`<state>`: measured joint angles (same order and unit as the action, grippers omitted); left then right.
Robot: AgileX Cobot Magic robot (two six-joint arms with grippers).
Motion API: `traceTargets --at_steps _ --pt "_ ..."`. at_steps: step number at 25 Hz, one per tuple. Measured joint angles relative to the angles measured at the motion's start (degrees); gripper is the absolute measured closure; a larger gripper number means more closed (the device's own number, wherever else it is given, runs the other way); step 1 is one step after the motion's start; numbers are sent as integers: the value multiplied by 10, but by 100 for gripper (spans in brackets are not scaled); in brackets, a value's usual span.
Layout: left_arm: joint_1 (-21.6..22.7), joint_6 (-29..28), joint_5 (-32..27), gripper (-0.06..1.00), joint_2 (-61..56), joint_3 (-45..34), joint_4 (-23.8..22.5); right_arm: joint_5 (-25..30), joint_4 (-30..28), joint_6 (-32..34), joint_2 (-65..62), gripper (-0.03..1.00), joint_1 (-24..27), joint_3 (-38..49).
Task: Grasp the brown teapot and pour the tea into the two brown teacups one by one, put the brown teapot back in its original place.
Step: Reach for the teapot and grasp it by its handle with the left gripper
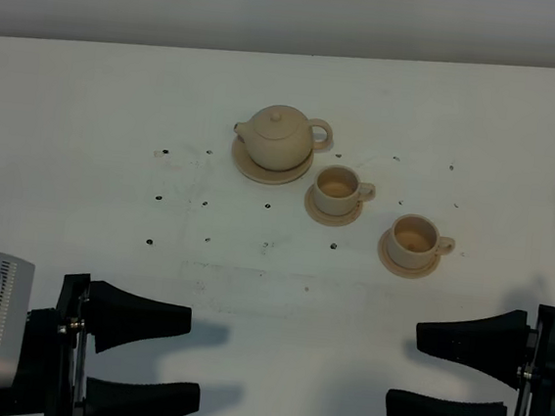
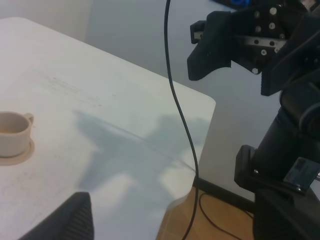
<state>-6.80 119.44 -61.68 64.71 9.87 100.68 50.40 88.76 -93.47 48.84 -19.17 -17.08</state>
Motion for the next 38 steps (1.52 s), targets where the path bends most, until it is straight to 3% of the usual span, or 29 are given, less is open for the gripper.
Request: traceTargets --at_steps 6,15,19,23,27,31,38 --pt "0 0 0 32 0 0 7 -13 12 0 0 37 0 -8" --pt "0 0 -7 35 0 0 21 -47 19 0 0 37 0 -106" --pt "0 0 -10 40 0 0 21 -106 21 0 -19 38 0 -134" --pt "0 -7 -19 48 -3 1 21 -203 21 0 -92 40 0 -145" --pt "0 -79 14 60 -31 36 20 -295 4 38 -181 44 0 -145" --pt "0 -197 92 64 -65 114 -8 -316 -94 157 -238 50 0 -146" --pt "0 -423 173 65 -75 268 -175 -211 -432 494 -250 56 0 -150"
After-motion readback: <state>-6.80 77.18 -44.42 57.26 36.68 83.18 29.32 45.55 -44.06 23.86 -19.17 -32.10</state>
